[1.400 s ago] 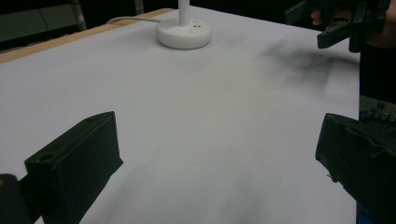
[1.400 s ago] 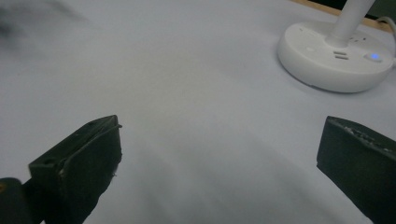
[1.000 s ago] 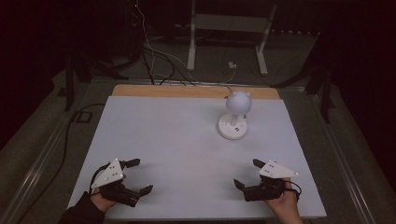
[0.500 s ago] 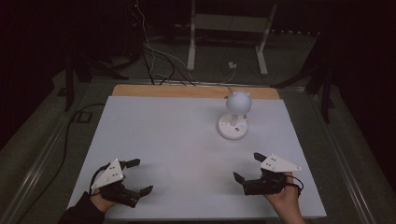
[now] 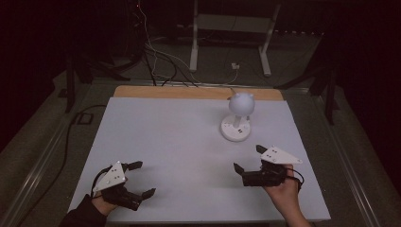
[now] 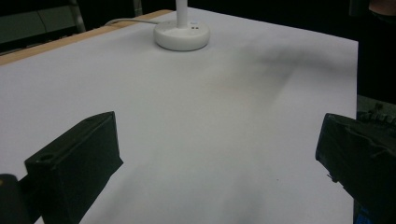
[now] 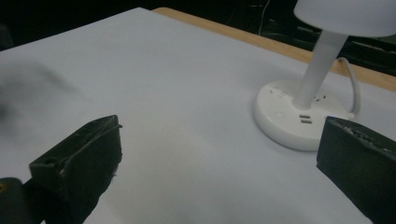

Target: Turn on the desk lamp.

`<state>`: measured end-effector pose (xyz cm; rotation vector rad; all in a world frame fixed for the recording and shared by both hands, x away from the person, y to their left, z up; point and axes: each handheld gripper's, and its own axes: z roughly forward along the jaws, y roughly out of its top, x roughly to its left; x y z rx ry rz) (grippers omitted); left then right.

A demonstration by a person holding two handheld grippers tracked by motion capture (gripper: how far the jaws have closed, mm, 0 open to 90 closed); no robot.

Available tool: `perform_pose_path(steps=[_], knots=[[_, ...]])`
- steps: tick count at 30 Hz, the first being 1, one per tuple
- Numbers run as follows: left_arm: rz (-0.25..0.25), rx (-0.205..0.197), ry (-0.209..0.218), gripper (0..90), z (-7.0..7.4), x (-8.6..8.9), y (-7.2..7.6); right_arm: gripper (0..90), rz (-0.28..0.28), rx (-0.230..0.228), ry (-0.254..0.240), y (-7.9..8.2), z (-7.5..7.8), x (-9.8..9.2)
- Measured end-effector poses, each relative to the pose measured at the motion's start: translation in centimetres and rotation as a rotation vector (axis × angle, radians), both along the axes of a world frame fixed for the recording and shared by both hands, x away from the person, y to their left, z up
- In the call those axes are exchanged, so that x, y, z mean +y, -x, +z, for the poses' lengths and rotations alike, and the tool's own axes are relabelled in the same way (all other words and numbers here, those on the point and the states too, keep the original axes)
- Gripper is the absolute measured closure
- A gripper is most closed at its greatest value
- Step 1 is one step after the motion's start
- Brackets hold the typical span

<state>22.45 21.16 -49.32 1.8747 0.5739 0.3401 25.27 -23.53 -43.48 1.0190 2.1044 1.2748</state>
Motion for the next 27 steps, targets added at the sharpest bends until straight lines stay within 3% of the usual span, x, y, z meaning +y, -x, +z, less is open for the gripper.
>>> perform_pose_path(steps=[9,27], knots=[[-0.001,0.002,0.003,0.4,0.0,0.0,0.0,0.0,-0.024,-0.010,-0.004,-1.2,0.5,0.7],[-0.004,0.004,0.000,0.4,0.0,0.0,0.0,0.0,-0.130,-0.028,-0.002,-4.1,0.8,2.2]])
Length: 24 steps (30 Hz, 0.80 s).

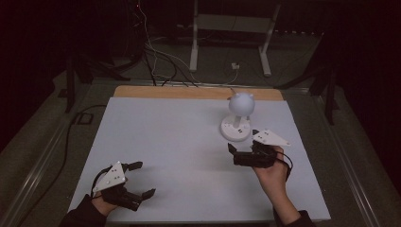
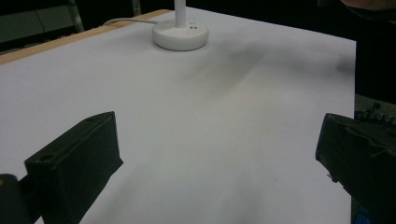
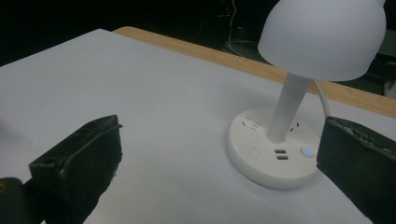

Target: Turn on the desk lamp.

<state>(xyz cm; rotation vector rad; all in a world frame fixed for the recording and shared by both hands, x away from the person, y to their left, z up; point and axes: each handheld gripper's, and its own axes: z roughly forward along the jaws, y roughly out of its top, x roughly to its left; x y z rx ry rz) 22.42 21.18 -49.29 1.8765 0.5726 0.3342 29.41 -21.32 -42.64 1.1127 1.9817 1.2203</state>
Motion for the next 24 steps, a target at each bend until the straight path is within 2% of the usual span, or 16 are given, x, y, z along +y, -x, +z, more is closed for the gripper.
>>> perform_pose_path(steps=[15,18,24], knots=[[-0.002,-0.003,0.002,0.4,0.0,0.0,0.0,0.0,-0.072,-0.031,0.017,-2.2,-0.6,1.4],[-0.002,-0.002,0.003,0.4,0.0,0.0,0.0,0.0,-0.110,-0.039,-0.012,-2.7,-0.9,1.6],[-0.003,-0.003,0.002,0.4,0.0,0.0,0.1,0.0,-0.138,-0.033,-0.022,-3.7,-1.4,2.0]])
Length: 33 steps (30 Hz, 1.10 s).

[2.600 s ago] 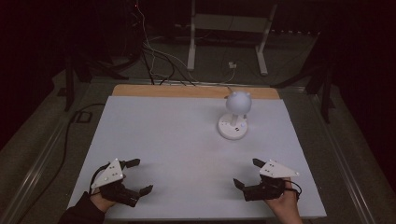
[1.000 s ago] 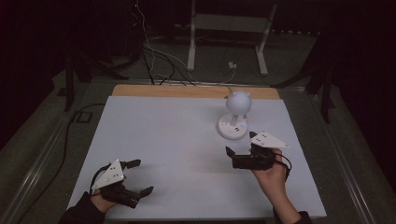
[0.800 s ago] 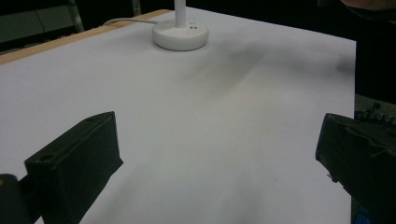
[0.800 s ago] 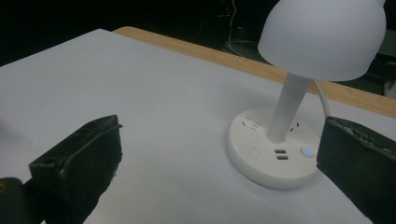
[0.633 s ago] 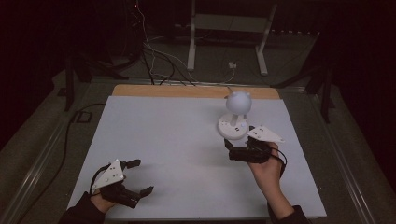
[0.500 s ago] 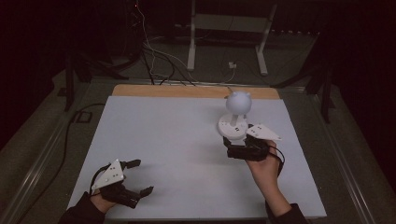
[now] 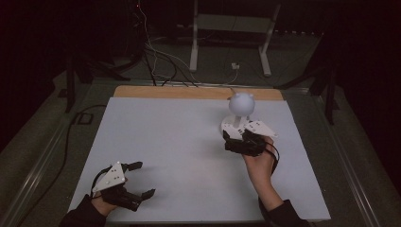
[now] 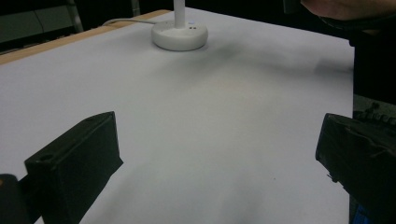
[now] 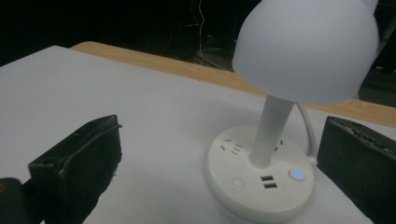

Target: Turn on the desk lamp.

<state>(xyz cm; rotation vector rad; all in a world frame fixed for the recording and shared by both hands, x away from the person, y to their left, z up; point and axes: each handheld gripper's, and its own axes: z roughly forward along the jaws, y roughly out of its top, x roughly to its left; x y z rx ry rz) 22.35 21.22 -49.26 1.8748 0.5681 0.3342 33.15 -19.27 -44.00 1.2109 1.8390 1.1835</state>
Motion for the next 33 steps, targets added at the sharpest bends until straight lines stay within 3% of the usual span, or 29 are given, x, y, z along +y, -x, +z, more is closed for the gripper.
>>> perform_pose_path(steps=[6,10,15,23,26,29,33], knots=[[-0.002,-0.001,0.001,0.4,0.0,0.0,0.0,0.0,-0.016,0.011,-0.008,-1.1,-1.2,0.1],[-0.004,0.000,0.000,0.4,0.0,-0.1,0.0,0.0,-0.039,-0.026,-0.049,-1.6,-1.8,0.3],[-0.004,0.002,0.000,0.4,0.0,-0.1,0.0,0.0,-0.043,-0.044,-0.027,-2.0,-2.9,0.7],[-0.005,0.003,-0.002,0.4,0.0,-0.1,0.0,0.0,-0.074,-0.045,-0.036,-2.7,-4.5,0.7],[-0.004,0.004,-0.001,0.4,0.0,-0.1,0.0,6.4,-0.092,-0.046,-0.042,-2.9,-4.8,0.4],[-0.004,0.004,-0.003,0.4,0.0,-0.1,0.0,7.1,-0.100,-0.035,-0.043,-3.0,-5.0,0.3],[-0.006,0.005,-0.003,0.4,0.0,-0.1,0.0,22.5,-0.139,-0.015,-0.027,-3.2,-5.3,0.1]])
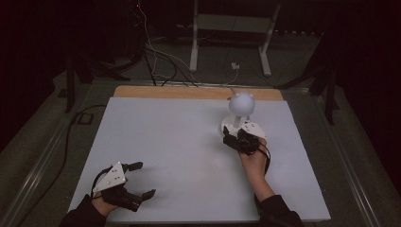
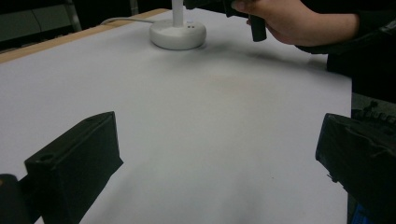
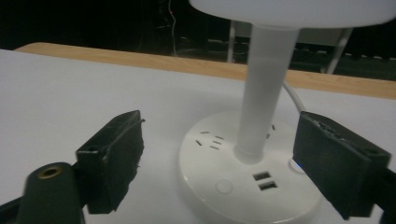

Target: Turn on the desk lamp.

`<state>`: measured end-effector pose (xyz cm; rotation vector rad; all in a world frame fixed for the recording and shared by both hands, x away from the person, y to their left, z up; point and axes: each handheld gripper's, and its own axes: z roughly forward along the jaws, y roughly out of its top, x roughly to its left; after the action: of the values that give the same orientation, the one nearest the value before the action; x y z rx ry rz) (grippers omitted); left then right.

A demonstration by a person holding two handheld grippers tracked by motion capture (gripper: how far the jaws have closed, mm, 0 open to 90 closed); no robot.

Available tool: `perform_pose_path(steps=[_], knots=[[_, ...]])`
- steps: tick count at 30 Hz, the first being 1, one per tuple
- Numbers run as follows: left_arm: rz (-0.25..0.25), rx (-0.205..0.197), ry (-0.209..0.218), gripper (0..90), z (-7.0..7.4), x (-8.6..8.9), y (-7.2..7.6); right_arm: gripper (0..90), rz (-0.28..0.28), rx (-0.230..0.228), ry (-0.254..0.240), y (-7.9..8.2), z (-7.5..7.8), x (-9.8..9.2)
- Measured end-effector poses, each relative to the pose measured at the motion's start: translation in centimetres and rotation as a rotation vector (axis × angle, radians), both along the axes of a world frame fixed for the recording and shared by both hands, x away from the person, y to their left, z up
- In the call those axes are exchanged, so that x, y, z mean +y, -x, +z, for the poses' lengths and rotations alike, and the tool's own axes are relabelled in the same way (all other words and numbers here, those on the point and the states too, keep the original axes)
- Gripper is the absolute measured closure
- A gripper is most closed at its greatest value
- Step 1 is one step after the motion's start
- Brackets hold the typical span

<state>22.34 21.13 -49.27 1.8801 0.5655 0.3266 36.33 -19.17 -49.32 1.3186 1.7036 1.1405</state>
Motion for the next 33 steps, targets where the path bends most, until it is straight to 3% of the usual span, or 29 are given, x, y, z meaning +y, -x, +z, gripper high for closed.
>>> perform_pose_path(steps=[4,6,10,16,20,24,33], knots=[[0.002,0.001,0.001,0.4,0.0,0.0,0.0,45.6,-0.044,0.043,-0.005,-0.1,0.1,-0.2],[0.003,0.002,-0.002,0.4,0.0,0.0,0.0,52.4,-0.057,0.059,-0.015,-0.2,0.1,-0.4],[0.001,-0.002,0.001,0.4,0.0,0.0,0.0,59.7,-0.065,0.078,-0.014,-0.4,0.1,-0.6],[0.002,0.001,0.000,0.4,0.0,0.0,0.0,78.1,-0.068,0.097,-0.007,-0.6,0.1,-0.8],[0.000,0.000,0.000,0.4,0.0,0.0,0.0,88.5,-0.059,0.133,-0.004,-0.8,-0.1,-0.8],[0.004,0.002,-0.001,0.4,0.0,0.0,0.0,90.0,-0.043,0.167,-0.006,-1.2,-0.4,-0.8],[0.001,0.003,-0.001,0.4,0.0,0.0,0.0,90.0,-0.017,0.194,0.030,-1.8,-1.1,-0.4]])
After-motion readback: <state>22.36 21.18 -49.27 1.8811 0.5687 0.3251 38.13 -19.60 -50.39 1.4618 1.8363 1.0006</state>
